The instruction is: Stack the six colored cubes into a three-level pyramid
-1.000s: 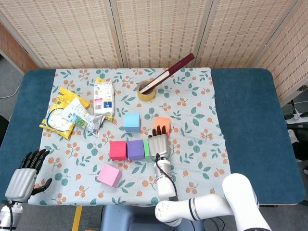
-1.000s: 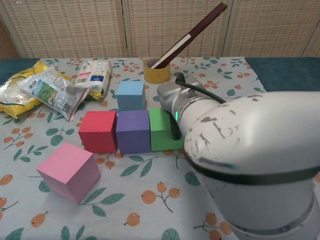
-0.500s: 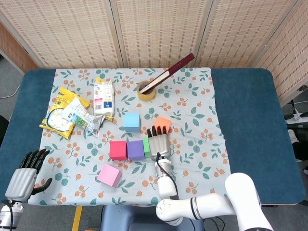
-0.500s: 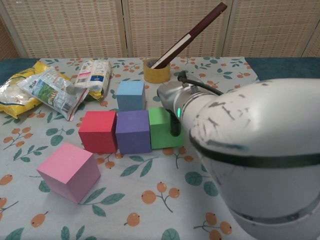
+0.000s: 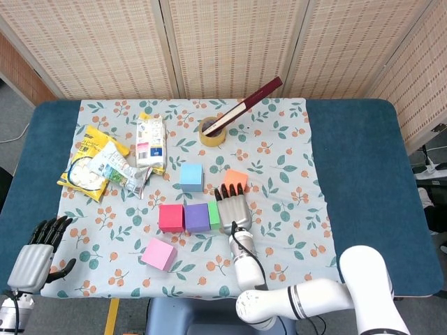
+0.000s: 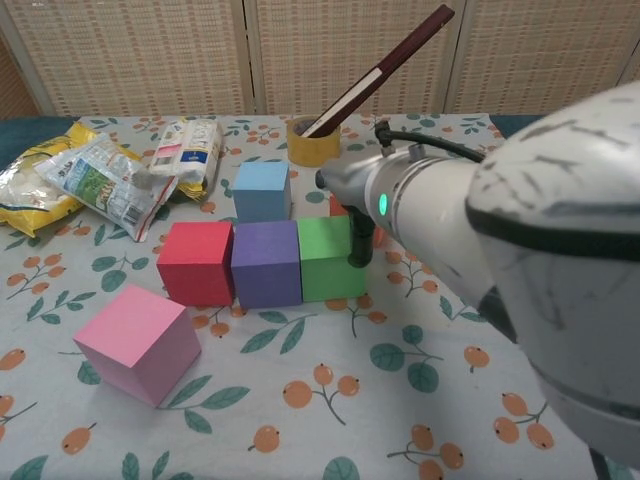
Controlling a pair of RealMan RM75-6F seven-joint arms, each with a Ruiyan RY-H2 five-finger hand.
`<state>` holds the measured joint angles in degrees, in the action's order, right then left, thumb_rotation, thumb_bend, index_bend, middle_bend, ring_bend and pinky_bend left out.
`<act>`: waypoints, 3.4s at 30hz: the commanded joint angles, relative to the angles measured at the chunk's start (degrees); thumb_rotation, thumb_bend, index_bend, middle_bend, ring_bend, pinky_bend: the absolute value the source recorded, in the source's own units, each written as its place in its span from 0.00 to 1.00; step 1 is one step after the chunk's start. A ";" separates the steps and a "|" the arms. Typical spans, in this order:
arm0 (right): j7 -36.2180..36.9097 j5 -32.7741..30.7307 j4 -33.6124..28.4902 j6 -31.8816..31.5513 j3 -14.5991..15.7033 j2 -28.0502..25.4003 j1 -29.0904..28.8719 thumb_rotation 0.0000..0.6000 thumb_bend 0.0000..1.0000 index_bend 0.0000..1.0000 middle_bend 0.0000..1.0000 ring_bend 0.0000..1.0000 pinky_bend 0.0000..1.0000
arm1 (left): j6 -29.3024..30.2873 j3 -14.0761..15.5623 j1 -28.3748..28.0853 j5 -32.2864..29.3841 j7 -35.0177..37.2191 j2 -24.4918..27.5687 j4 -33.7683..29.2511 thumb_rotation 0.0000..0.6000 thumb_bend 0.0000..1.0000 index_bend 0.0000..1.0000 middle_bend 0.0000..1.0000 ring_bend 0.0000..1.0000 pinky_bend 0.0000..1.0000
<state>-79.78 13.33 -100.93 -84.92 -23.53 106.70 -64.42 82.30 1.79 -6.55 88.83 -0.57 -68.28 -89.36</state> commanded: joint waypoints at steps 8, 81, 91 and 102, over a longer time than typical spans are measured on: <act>7.65 21.48 -18.17 6.56 16.28 -11.88 5.21 1.00 0.24 0.00 0.00 0.00 0.00 | 0.11 0.01 0.11 0.28 -0.47 -0.10 -0.11 1.00 0.32 0.00 0.04 0.00 0.05; 23.24 29.46 13.24 29.60 14.38 3.78 -12.83 1.00 0.22 0.55 0.42 0.07 0.00 | -3.02 -3.19 -0.59 -6.71 -3.78 -1.80 1.71 1.00 0.31 0.00 0.04 0.00 0.05; 18.48 24.54 -1.42 17.84 8.69 -4.54 -10.56 1.00 0.22 0.55 0.42 0.08 0.00 | -3.68 -2.73 -0.75 -6.54 -4.45 -1.89 1.32 1.00 0.32 0.00 0.04 0.00 0.05; 10.83 8.81 -8.59 5.49 -1.14 -10.33 -11.57 1.00 0.22 0.56 0.43 0.09 0.00 | -4.32 -2.16 -1.06 -6.06 -6.00 -2.42 0.90 1.00 0.31 0.00 0.04 0.00 0.05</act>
<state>-67.33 25.01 -109.27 -77.93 -22.65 97.55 -75.51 78.04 -0.38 -7.58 82.83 -6.50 -70.66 -88.47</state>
